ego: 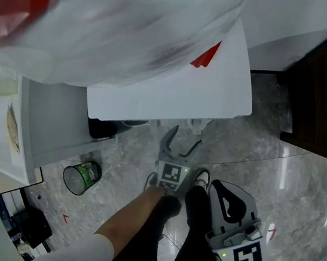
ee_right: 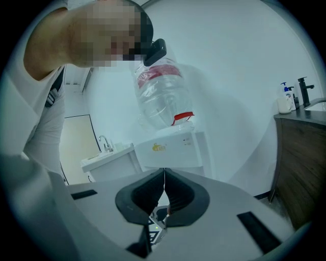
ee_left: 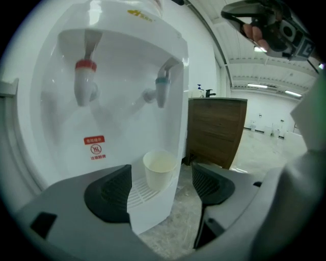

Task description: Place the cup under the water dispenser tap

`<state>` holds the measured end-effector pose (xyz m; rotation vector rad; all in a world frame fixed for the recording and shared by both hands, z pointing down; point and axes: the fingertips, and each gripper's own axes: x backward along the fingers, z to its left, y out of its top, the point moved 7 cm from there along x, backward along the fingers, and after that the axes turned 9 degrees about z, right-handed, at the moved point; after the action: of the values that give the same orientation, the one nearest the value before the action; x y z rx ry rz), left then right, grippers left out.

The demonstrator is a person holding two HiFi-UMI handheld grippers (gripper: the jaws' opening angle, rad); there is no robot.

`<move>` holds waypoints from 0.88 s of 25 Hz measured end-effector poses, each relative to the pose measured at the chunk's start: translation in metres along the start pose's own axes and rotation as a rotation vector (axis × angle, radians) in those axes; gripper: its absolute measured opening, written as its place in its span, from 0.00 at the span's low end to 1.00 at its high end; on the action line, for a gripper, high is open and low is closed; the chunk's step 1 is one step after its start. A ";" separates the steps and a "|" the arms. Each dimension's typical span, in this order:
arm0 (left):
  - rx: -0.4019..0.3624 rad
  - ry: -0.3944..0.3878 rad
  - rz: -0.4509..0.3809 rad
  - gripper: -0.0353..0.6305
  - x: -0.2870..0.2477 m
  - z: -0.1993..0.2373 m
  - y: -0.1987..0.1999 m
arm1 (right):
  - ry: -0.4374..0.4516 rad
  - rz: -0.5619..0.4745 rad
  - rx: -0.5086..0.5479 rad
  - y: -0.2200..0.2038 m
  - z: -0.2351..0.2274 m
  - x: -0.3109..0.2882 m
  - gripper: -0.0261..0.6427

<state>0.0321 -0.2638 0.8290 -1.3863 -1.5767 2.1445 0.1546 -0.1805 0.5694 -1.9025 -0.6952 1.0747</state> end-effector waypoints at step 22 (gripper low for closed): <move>0.033 -0.172 -0.110 0.08 0.376 -0.049 0.294 | -0.084 0.004 0.009 0.148 0.141 0.132 0.06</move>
<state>-0.0323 -0.1411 0.3692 -1.1035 -1.6258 2.2646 0.1050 -0.0992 0.3453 -1.8602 -0.7323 1.1638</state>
